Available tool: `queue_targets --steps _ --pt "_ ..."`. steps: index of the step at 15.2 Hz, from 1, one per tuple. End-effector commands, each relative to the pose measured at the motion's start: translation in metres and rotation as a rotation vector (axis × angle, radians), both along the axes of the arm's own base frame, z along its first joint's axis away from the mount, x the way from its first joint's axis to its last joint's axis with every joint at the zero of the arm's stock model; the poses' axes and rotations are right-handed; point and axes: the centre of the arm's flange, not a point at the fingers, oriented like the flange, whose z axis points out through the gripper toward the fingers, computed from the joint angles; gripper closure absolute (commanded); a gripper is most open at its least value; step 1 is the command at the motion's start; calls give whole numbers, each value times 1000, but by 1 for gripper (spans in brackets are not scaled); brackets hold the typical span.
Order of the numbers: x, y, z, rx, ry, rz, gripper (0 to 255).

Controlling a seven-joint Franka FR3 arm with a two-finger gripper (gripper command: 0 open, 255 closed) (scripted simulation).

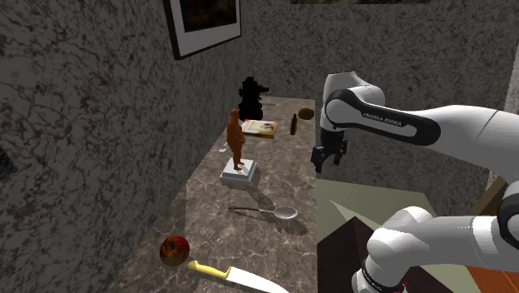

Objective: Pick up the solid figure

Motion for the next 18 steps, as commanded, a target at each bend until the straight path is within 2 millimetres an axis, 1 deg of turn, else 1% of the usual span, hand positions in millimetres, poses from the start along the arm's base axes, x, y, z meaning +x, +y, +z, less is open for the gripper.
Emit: queue_targets --steps 1,10,18 --pt "0 0 0 0 0 0 0" --pt "70 79 14 -53 -153 -116 0" --pt "137 144 32 -99 -289 -219 0"
